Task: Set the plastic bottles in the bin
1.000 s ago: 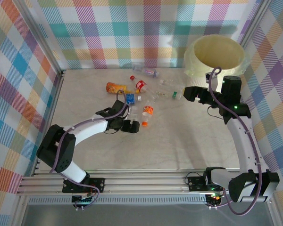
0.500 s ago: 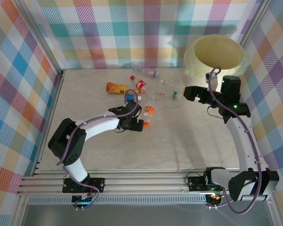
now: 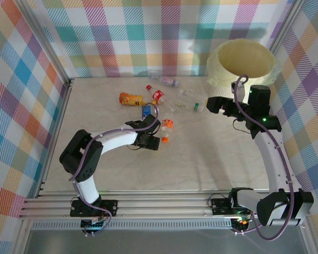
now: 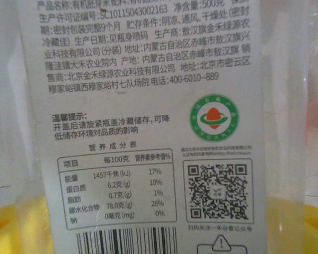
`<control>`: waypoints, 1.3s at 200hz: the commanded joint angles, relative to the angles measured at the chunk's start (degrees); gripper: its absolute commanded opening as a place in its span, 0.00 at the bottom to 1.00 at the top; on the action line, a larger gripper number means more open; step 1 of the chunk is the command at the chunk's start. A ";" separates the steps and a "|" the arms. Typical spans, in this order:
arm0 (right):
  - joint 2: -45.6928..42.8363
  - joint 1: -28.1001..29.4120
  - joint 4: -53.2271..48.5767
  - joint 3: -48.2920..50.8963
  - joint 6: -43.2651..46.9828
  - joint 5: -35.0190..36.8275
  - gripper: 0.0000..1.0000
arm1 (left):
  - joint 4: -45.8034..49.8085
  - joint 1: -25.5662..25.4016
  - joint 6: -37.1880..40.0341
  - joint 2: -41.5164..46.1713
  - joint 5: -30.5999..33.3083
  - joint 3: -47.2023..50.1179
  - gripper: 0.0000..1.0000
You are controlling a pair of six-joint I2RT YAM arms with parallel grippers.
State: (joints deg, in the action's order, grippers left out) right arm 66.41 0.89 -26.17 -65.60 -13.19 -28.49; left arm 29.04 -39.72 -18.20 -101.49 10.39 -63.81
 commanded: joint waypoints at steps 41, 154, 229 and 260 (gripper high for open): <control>-1.19 0.43 6.28 4.18 -5.73 0.27 1.00 | -5.81 -0.77 0.45 7.67 -2.69 3.65 0.76; 4.04 10.43 13.23 3.08 -21.55 -8.06 1.00 | -12.60 -7.81 5.22 19.95 -4.59 -0.93 0.68; 9.77 15.88 5.21 -3.92 -16.94 -6.75 1.00 | -17.85 -12.72 11.55 17.95 -6.24 -7.68 0.66; 11.57 17.13 4.28 -4.90 -15.30 -10.27 0.98 | -17.87 -14.29 12.81 17.59 -4.34 -9.04 0.66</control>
State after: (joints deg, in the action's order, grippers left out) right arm 76.25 17.08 -19.38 -68.05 -31.20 -36.73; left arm 13.32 -52.40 -7.79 -83.29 5.06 -70.26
